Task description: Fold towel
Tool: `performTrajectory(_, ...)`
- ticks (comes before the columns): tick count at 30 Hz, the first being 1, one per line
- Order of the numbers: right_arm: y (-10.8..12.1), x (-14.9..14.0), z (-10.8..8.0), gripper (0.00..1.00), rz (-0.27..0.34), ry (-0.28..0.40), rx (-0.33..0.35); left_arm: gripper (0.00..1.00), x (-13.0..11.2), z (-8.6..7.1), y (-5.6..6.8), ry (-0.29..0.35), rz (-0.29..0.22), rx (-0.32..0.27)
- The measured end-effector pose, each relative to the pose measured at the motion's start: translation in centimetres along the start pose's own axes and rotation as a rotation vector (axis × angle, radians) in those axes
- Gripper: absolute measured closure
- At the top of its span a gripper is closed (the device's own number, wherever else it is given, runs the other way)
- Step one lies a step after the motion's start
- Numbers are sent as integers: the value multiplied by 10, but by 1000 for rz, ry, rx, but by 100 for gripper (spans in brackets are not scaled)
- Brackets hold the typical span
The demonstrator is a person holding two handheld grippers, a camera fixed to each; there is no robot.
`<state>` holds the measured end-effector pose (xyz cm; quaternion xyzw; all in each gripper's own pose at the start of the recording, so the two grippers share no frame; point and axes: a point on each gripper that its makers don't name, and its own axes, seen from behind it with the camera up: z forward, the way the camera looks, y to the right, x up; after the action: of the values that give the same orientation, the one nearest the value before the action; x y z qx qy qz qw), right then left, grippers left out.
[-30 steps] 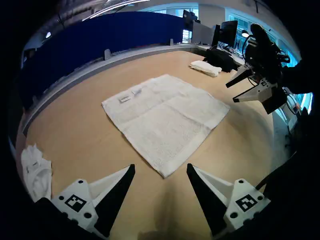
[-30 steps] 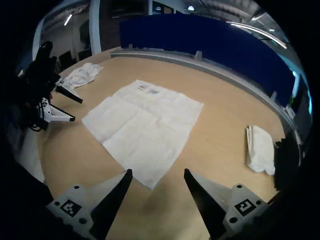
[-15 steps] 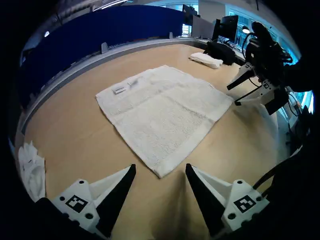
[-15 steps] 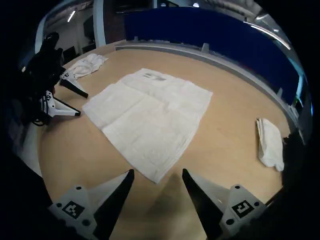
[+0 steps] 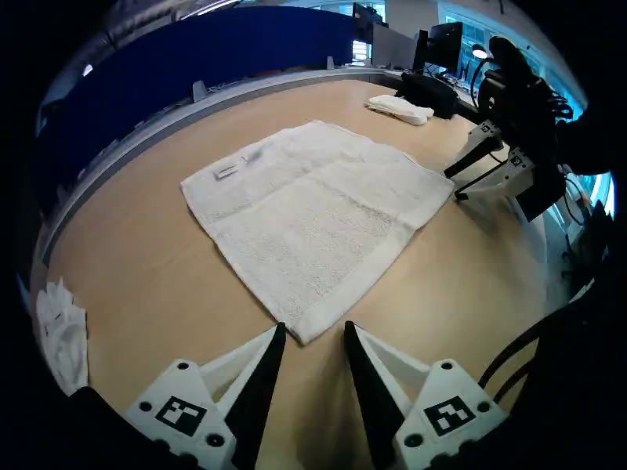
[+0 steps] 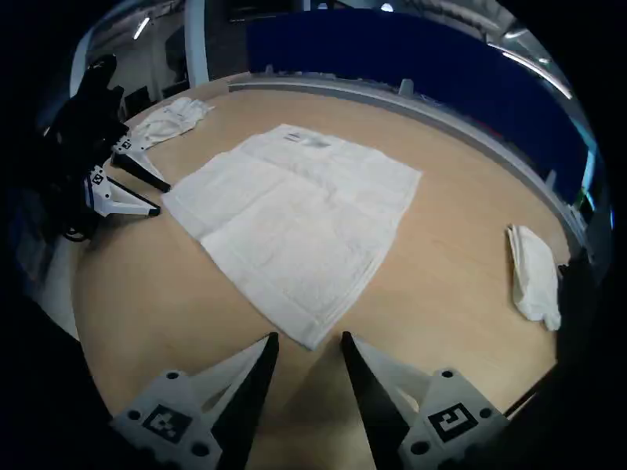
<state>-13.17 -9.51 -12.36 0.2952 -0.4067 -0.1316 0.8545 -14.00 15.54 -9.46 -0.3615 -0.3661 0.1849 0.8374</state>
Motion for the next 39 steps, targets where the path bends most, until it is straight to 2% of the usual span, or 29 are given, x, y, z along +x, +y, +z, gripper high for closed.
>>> performTrajectory(6, -1, 2, 0, 47, 9, 7, -3, 48, 0, -1, 1, 0, -2, 8)
performTrajectory(9, 1, 1, 1, 55, 17, 7, -10, 48, 0, -1, 1, -3, -11, 6)
performTrajectory(14, 5, 3, 1, 77, 41, -3, -21, 50, 0, -1, 2, -5, -6, 3)
performTrajectory(23, 8, 3, 1, 84, 55, -1, -29, 67, 0, 1, 4, -13, 2, -1)
performTrajectory(27, 8, 4, 1, 85, 57, -4, -26, 84, 1, 2, -3, -17, -8, 23)
performTrajectory(33, 9, 5, -1, 87, 49, -8, -22, 88, 1, 3, -3, -22, -9, 23)
performTrajectory(39, 10, 10, -3, 88, 44, 3, -25, 90, 4, 1, -1, -29, -33, 18)
